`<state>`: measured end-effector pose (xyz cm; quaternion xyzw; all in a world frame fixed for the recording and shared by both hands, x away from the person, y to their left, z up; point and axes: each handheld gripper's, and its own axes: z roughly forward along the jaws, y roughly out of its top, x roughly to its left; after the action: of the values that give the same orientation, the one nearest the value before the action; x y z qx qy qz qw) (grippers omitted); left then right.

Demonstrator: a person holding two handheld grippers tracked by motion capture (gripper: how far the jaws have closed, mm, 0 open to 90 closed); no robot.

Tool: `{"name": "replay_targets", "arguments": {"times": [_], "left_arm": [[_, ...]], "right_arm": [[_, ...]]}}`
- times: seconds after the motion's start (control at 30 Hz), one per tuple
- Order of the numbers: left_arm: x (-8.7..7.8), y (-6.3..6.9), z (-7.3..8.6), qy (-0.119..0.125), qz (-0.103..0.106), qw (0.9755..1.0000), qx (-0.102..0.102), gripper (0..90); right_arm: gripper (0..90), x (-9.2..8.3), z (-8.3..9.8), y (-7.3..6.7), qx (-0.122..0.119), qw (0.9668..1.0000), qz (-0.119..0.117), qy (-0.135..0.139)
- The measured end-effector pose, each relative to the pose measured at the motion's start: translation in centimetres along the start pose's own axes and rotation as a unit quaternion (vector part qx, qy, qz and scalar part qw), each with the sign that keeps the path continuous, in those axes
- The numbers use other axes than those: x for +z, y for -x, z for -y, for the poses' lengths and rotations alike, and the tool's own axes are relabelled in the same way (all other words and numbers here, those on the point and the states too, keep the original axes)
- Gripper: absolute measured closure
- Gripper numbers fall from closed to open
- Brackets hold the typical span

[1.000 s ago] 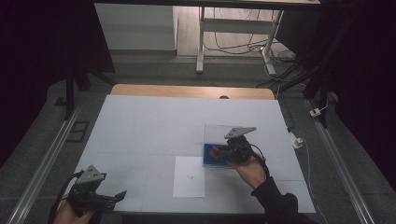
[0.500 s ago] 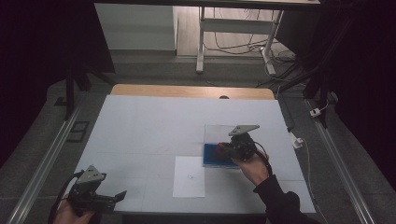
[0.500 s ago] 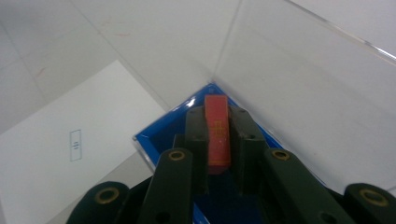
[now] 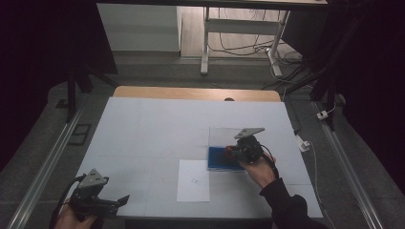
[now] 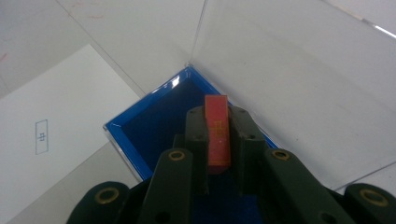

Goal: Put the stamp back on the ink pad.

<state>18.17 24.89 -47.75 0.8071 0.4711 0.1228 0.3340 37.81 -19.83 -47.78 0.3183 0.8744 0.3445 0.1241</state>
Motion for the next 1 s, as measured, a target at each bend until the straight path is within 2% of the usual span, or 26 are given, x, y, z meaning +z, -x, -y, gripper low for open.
{"name": "replay_targets", "arguments": {"times": [0.33,0.73,1.0], "left_arm": [[0.02,0.01,-0.01,-0.001,0.0,1.0,0.001,4.2],[0.02,0.01,-0.01,-0.001,0.0,1.0,0.0,4.3],[0.0,0.01,0.0,0.0,0.0,1.0,0.001,4.3]], "right_arm": [[79.4,0.88,0.21,-0.08,-0.008,0.9997,0.001,-0.022],[78.3,0.93,0.24,-0.1,-0.002,0.9998,0.001,-0.021],[71.0,0.59,0.19,0.06,0.009,0.9999,0.001,-0.006]]}}
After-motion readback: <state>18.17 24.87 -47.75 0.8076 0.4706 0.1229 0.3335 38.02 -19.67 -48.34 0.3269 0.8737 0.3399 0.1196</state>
